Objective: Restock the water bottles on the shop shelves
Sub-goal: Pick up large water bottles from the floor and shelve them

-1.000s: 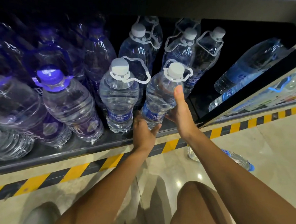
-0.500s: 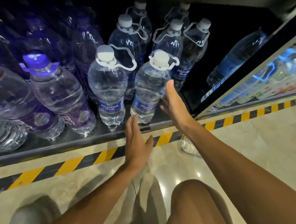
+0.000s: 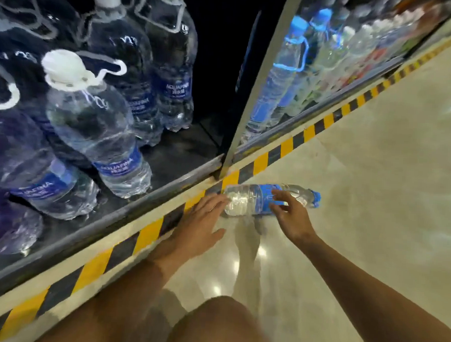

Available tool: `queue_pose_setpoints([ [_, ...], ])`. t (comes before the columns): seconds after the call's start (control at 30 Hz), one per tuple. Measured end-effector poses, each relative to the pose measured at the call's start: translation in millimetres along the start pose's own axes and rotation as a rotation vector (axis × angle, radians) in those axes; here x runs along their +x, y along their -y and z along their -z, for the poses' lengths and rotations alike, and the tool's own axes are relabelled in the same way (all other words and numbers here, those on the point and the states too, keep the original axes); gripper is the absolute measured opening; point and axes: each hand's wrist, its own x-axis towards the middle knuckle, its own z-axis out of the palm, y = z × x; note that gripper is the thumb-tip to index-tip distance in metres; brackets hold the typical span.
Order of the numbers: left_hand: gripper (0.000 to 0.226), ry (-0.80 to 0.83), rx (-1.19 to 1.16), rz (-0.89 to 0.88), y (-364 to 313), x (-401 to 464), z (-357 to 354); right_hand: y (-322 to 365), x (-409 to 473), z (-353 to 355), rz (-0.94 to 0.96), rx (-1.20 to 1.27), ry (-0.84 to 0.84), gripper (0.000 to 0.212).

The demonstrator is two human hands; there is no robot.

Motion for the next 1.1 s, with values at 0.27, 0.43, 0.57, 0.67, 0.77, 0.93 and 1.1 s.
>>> queue_pose_setpoints([
  [0.27,0.095,0.137,-0.08,0.039,-13,74,-25,-34,13,-13,-0.159,0.105,-0.165,0.05],
  [0.43,0.084,0.027,-0.031,0.089,-20,79,-39,-40,27,-12,-0.42,0.357,-0.308,0.078],
  [0.57,0.076,-0.034,-0.012,0.008,-21,60,-63,-52,40,-5,-0.641,0.402,-0.313,0.09],
  [0.67,0.083,-0.047,-0.004,-0.005,-21,53,-79,-63,50,-3,-0.702,0.576,-0.344,0.095],
  [0.77,0.102,-0.034,0.015,0.038,-20,58,-80,-72,55,-4,-0.693,0.652,-0.345,0.095],
  [0.93,0.096,0.06,-0.096,0.095,-17,61,-67,-71,48,8,-0.639,0.738,-0.287,0.061],
  [1.1,0.116,0.156,-0.146,0.129,0,28,-57,-52,19,0,-0.693,0.75,-0.122,0.055],
])
